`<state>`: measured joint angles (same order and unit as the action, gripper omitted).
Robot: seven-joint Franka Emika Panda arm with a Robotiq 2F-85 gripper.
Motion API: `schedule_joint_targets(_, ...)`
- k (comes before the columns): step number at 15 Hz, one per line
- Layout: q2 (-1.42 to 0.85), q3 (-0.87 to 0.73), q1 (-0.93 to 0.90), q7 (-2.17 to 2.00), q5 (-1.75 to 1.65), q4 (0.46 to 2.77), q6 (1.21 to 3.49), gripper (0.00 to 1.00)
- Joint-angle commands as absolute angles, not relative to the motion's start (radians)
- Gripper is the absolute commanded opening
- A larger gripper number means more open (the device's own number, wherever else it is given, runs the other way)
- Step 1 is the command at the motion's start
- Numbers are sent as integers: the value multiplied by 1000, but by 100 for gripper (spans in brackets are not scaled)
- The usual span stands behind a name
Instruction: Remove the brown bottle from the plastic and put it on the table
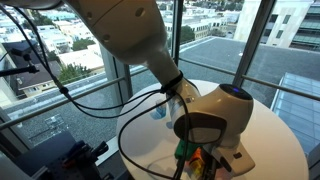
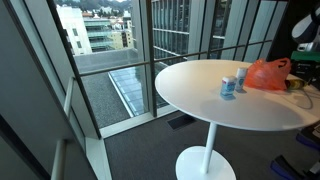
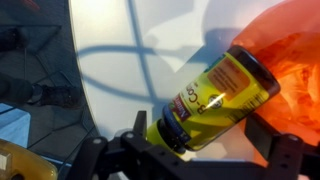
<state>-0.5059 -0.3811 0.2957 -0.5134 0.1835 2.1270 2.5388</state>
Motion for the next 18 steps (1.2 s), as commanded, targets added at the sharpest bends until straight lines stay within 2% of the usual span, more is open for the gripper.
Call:
schedule_joint_targets(1,-512,-381,278,-574,226,2122,2555,87)
schedule_joint_targets(2,-513,-382,275,-585,231,2122,2556,74)
schedule_joint_targets(5,-515,-385,273,-609,229,2122,2557,47)
schedule_joint_targets(7,-512,-388,269,-624,221,2126,2561,33)
schedule_joint_targets(18,-363,-417,209,-618,152,2215,2531,31)
